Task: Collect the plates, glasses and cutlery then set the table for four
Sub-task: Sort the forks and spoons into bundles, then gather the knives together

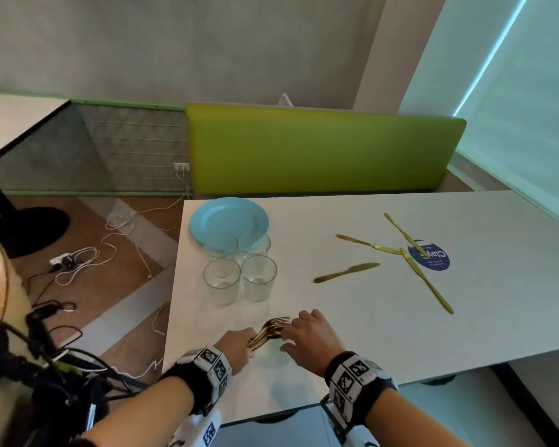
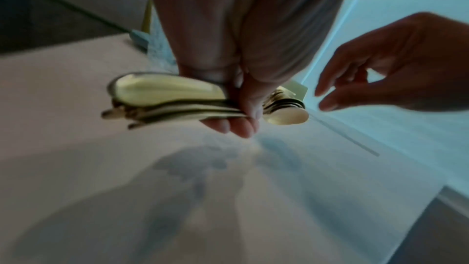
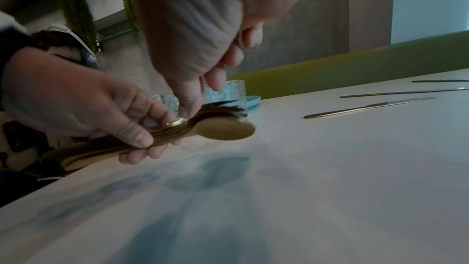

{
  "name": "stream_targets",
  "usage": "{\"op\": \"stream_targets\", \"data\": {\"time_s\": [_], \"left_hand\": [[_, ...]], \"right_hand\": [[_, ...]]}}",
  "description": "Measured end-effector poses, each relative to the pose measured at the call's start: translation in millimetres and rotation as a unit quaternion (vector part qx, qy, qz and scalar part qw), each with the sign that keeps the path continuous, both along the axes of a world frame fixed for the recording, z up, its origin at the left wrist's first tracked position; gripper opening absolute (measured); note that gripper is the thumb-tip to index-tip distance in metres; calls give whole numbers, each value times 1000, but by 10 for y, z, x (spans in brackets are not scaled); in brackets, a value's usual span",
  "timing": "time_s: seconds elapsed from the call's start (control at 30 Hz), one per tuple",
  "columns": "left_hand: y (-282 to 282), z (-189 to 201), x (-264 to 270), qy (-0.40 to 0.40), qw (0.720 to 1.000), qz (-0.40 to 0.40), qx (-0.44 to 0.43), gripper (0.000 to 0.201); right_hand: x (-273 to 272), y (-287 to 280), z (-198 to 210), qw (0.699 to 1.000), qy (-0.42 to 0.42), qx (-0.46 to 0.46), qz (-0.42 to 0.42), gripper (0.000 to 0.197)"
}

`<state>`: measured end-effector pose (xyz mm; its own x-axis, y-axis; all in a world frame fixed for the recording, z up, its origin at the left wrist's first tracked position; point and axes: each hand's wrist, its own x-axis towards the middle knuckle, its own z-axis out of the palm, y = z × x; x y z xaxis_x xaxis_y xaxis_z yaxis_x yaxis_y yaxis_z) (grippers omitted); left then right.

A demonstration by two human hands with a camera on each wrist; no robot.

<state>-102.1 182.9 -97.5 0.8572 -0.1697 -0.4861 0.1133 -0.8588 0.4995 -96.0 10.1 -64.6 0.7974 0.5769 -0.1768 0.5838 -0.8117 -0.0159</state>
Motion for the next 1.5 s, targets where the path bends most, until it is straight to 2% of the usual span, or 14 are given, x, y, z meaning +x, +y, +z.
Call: {"op": "stream_targets", "data": {"time_s": [0.13, 0.27, 0.33, 0.4, 0.53, 0.73, 0.87, 0.93, 1.03, 1.2, 1.5], "left_hand": [[234, -84, -34, -6, 995, -38, 95, 36], [287, -157, -75, -8, 992, -36, 121, 49], [277, -186, -75, -15, 989, -49, 138, 53], [260, -188, -70, -20, 987, -59, 148, 52], [205, -173, -33, -31, 984, -67, 163, 48], [178, -197, -32, -57, 973, -78, 210, 41], [249, -206, 29, -37, 980, -82, 177, 27], [299, -191, 106, -39, 981, -77, 177, 36], [356, -106, 213, -1, 981, -77, 176, 46], [364, -54, 309, 20, 980, -67, 188, 28], [311, -61, 327, 13, 975, -54, 215, 28]], "right_hand": [[-25, -64, -56, 1000, 7, 7, -22, 32], [-25, -150, -83, 999, 15, -5, -34, 35], [-68, -177, 0, 999, -21, -6, -25, 32], [-76, -205, 83, 999, 0, 12, -38, 25], [-92, -249, 66, 997, 50, -31, -54, 34], [-62, -276, 25, 996, 47, -30, -67, 34], [-30, -313, 7, 995, 48, -32, -75, 35], [-25, -317, 6, 996, 46, -33, -73, 35], [-17, -325, 3, 996, 49, -31, -73, 35], [-17, -370, 5, 995, 52, -37, -78, 35], [-27, -507, 1, 993, 60, -36, -91, 35]]}}
